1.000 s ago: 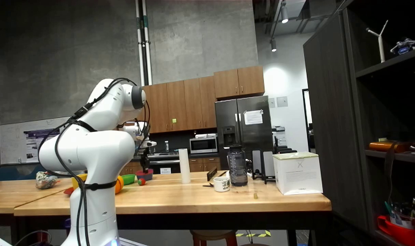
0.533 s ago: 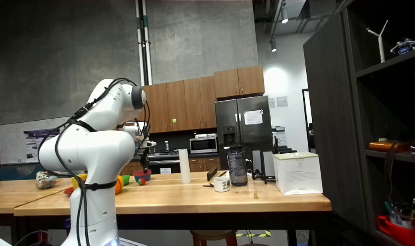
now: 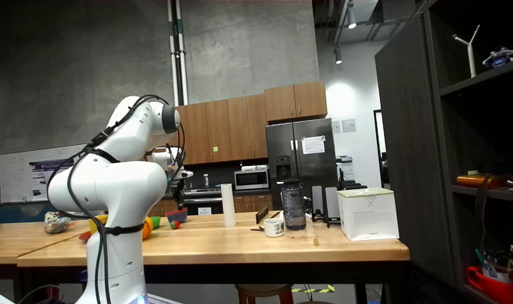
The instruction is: Remove the pink bowl from the stacked bowls, then put the strawberry in the pink bowl
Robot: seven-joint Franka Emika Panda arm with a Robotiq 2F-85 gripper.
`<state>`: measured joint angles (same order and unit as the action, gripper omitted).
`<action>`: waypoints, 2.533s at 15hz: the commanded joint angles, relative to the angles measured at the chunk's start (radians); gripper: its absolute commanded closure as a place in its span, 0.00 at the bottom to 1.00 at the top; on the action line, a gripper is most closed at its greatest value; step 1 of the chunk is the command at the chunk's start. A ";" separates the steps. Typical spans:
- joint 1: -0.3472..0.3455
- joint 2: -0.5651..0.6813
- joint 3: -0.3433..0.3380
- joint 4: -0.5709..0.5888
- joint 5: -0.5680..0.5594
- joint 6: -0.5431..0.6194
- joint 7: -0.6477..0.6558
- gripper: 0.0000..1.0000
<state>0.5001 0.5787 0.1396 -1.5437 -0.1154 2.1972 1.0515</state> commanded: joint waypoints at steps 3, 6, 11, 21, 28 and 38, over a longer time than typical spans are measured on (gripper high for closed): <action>-0.014 -0.061 0.005 -0.032 0.010 0.008 -0.032 0.99; -0.018 -0.071 0.006 -0.038 0.014 0.015 -0.038 0.99; -0.035 -0.129 -0.004 -0.100 0.011 0.064 -0.026 0.99; -0.135 -0.344 -0.002 -0.389 0.016 0.167 -0.063 0.99; -0.213 -0.483 0.016 -0.645 0.104 0.314 -0.189 0.99; -0.291 -0.679 0.005 -0.974 0.290 0.379 -0.459 0.99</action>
<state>0.2445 0.0148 0.1417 -2.4053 0.1270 2.5662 0.6819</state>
